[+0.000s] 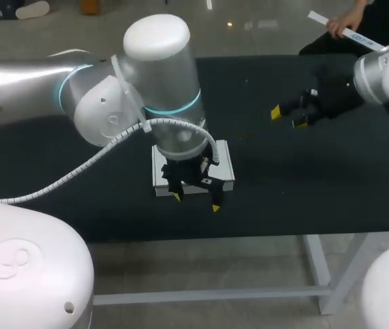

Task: Assemble the packaging by folding the flat box into shape, placing the metal phone stand inside, and closing the box properly

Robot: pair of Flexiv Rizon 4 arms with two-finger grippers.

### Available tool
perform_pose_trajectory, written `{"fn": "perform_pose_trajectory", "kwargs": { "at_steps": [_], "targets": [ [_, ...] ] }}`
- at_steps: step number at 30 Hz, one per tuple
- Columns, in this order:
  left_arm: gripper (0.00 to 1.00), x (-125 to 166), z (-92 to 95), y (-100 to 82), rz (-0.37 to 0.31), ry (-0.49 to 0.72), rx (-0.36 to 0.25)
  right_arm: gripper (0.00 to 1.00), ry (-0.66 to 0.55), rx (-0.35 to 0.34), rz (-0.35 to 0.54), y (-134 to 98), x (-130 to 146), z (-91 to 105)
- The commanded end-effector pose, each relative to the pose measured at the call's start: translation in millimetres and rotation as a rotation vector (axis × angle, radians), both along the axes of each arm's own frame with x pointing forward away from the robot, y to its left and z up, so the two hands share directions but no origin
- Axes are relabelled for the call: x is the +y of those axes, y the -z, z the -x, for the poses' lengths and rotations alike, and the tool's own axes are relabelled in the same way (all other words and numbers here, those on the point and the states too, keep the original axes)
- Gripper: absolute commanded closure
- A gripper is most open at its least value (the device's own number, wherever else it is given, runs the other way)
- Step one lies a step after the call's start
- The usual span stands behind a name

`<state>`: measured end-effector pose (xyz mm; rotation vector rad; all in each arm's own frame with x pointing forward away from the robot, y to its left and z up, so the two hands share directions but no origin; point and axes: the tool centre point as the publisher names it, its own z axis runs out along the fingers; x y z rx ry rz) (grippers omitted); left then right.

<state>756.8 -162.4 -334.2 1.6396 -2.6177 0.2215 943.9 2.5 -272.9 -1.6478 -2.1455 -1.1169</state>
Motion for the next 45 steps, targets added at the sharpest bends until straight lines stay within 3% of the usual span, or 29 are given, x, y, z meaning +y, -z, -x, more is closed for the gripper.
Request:
{"fn": "perform_pose_trajectory", "kwargs": {
  "at_steps": [1,12,13,17,18,23,27,31,38,45],
  "targets": [
    [0.0,1,5.9,2.0,0.003,-0.005,-0.021,0.0,0.03,-0.236,0.156,-4,0,10.7],
    [0.0,1,5.9,2.0,0.003,-0.005,-0.021,0.0,0.03,-0.236,0.156,-4,0,10.7],
    [0.0,-3,1.4,6.6,-0.021,-0.055,-0.028,0.0,0.03,-0.236,0.156,-4,0,10.7],
    [0.0,-13,-0.2,17.5,-0.059,-0.099,-0.05,0.0,-0.039,-0.451,0.124,4,-2,-6.2],
    [0.0,-14,-1.9,20.0,-0.066,-0.16,-0.065,0.0,-0.052,-0.467,0.112,6,-5,-10.9],
    [0.0,-19,-9.4,33.8,-0.06,-0.222,-0.071,0.0,-0.138,-0.647,0.107,9,-18,-22.1],
    [0.0,-20,-19.4,44.9,-0.055,-0.272,-0.081,0.0,-0.223,-0.751,0.027,12,-30,-30.2],
    [0.0,-19,-26.7,51.3,-0.048,-0.299,-0.093,0.0,-0.294,-0.823,0.03,14,-38,-37.4],
    [0.0,-18,-42.7,57.9,-0.059,-0.341,-0.084,0.0,-0.4,-0.875,0.047,18,-44,-50.0],
    [0.0,-14,-60.6,63.6,-0.075,-0.397,-0.08,0.0,-0.388,-0.849,0.076,22,-46,-56.5]
  ]
}}
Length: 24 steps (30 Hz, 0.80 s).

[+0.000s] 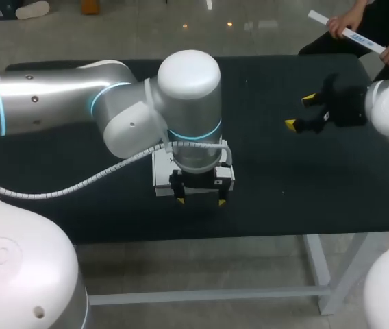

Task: Assemble the packaging by folding the flat box into shape, placing the metal phone stand inside, and closing the box properly

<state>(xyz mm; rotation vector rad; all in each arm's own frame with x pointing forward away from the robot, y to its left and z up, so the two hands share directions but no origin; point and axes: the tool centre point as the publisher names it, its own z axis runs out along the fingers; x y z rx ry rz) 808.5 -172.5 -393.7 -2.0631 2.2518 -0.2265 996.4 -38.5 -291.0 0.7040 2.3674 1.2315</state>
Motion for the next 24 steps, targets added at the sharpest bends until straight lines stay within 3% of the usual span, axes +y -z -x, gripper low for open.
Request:
{"fn": "perform_pose_trajectory", "kwargs": {
  "at_steps": [1,24],
  "targets": [
    [0.0,-3,-11.2,4.7,-0.017,-0.024,0.01,0.0,-0.115,-0.023,-0.169,4,-5,-4.1],
    [0.0,5,-61.9,12.1,-0.021,-0.131,0.038,0.0,-0.115,-0.023,-0.169,4,-5,-4.1]
  ]
}}
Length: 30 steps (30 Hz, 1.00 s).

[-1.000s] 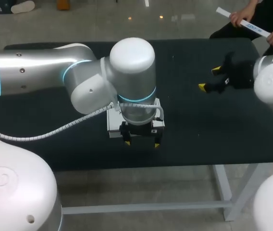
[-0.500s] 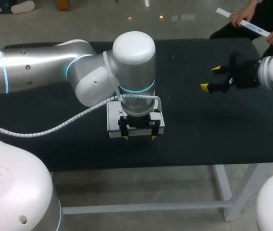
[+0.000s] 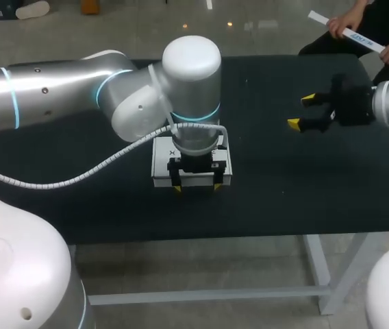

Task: Assemble the packaging by folding the flat box into shape, placing the metal phone stand inside, and closing the box properly

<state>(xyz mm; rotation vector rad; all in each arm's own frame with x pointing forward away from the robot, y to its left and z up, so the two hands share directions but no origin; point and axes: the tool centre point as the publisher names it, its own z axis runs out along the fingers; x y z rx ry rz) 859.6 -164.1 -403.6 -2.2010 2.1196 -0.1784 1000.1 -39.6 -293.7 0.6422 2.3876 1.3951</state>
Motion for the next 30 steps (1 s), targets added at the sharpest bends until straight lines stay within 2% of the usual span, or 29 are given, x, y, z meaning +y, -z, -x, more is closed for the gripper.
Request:
{"fn": "perform_pose_trajectory", "kwargs": {
  "at_steps": [1,30],
  "targets": [
    [0.0,-4,-12.8,2.3,-0.006,-0.006,0.015,0.0,-0.021,-0.035,-0.072,1,-4,-0.3],
    [0.0,26,-120.9,-3.8,-0.012,0.008,0.071,0.0,-0.021,-0.035,-0.072,1,-4,-0.3]
  ]
}}
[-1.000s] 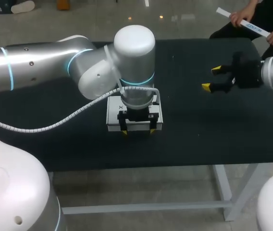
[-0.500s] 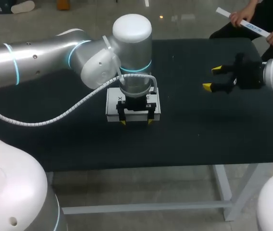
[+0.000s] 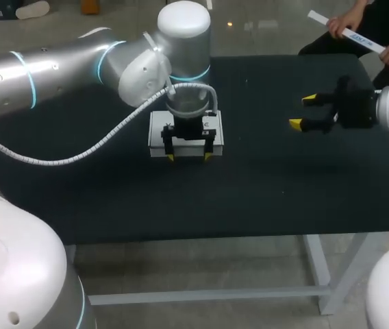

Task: Assemble the packaging by folding the flat box into shape, placing the metal phone stand inside, and closing the box properly

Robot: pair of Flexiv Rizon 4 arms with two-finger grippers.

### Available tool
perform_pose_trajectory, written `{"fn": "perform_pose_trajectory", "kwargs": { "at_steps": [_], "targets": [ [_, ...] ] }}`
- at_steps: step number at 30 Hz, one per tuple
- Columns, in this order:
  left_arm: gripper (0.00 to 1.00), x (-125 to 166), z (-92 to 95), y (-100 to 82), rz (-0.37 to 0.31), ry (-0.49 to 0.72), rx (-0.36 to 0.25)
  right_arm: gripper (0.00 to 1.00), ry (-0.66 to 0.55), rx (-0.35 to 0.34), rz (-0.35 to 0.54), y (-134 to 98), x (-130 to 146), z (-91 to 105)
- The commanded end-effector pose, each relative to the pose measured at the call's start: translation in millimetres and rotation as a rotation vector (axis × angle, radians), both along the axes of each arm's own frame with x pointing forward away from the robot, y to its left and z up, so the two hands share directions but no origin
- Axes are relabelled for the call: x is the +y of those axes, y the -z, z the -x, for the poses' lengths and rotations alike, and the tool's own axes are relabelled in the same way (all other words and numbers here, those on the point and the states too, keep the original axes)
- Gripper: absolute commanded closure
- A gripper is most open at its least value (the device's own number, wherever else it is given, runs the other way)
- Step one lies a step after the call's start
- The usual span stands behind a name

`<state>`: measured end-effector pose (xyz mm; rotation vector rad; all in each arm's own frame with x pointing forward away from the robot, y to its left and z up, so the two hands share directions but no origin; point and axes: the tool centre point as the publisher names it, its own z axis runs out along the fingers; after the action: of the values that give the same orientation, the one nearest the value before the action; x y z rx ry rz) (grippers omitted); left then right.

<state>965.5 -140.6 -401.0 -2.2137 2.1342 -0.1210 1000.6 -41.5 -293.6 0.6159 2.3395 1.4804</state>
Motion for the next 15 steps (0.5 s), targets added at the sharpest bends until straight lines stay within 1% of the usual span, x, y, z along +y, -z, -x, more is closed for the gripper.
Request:
{"fn": "perform_pose_trajectory", "kwargs": {
  "at_steps": [1,9,15],
  "targets": [
    [0.0,4,-18.4,-2.0,0.004,0.01,0.033,0.0,-0.005,-0.005,-0.009,1,-2,0.1],
    [0.0,13,-52.5,-1.6,0.006,0.027,0.054,0.0,-0.005,-0.005,-0.009,1,-2,0.1],
    [0.0,17,-74.0,2.4,0.028,0.038,0.071,0.0,-0.005,-0.005,-0.009,1,-2,0.1]
  ]
}}
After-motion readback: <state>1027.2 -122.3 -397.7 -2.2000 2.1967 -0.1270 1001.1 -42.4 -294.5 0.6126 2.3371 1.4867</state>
